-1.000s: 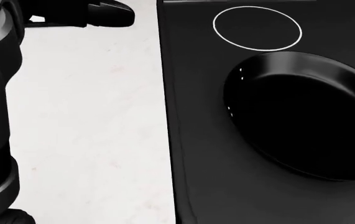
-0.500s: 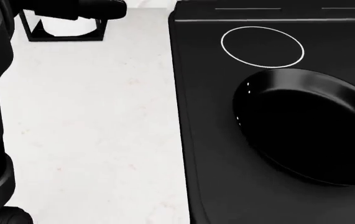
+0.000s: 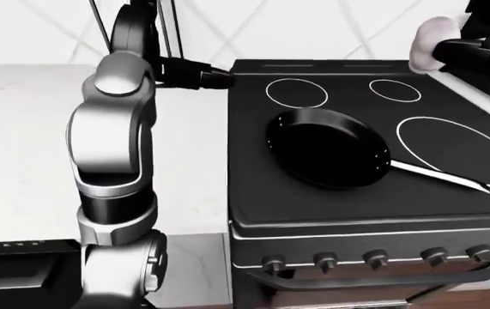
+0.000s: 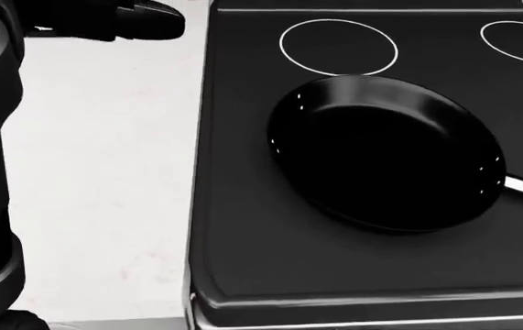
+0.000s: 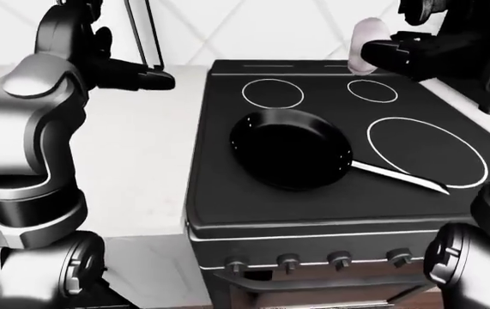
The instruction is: Pick the garlic from the pan and place it on the plate.
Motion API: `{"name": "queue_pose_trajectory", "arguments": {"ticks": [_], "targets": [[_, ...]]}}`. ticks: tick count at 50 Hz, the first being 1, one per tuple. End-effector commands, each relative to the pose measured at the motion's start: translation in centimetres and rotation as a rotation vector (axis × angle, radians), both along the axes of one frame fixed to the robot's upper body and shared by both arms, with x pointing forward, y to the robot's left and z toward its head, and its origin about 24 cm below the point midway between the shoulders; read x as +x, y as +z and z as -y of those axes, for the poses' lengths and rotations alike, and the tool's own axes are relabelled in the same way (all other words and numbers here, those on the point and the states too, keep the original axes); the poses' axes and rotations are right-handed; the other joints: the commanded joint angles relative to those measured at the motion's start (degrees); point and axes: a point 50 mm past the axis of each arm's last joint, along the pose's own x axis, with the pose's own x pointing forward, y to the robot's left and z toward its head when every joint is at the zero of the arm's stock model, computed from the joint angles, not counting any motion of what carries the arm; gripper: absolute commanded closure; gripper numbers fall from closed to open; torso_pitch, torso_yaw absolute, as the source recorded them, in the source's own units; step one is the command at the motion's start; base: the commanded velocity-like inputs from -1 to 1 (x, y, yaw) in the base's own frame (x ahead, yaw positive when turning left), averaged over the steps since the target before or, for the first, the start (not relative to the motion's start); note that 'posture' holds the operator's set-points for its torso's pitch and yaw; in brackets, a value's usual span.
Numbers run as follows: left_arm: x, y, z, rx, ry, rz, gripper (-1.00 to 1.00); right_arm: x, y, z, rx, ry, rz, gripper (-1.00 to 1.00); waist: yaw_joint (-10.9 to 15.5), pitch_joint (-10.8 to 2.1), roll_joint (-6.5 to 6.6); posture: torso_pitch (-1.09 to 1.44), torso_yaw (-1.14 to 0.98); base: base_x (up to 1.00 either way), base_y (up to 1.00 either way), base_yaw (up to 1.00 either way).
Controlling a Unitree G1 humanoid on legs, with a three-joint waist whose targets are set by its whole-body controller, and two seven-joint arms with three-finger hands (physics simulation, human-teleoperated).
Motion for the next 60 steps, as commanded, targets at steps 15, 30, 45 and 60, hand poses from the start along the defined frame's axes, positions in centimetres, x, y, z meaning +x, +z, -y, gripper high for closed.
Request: {"name": "queue_pose_trajectory", "arguments": {"ticks": [15,30,45,60], "targets": [[-1.12,2.52,0.44,0.01,-0.027,0.117,-1.0,-1.2,1.93,0.29,-0.016,-0.028,0.107,1.0,0.0,0.03,-3.77,0.0,0.0,0.0,-0.28,0.0],[-1.08,2.54,0.49,0.012,-0.027,0.118,-1.0,-1.11,1.92,0.32,-0.019,-0.024,0.102,1.0,-0.6,-0.95,-2.29,0.0,0.0,0.0,-0.31,0.0],[-1.06,2.54,0.61,0.013,-0.029,0.119,-1.0,-1.18,1.93,0.37,-0.022,-0.023,0.099,1.0,0.2,-0.24,-2.09,0.0,0.0,0.0,-0.33,0.0],[-1.18,2.86,0.84,0.017,-0.031,0.122,-1.0,-1.31,2.09,0.28,-0.027,-0.019,0.097,1.0,-0.1,-1.56,-6.98,0.0,0.0,0.0,-0.37,0.0]]}}
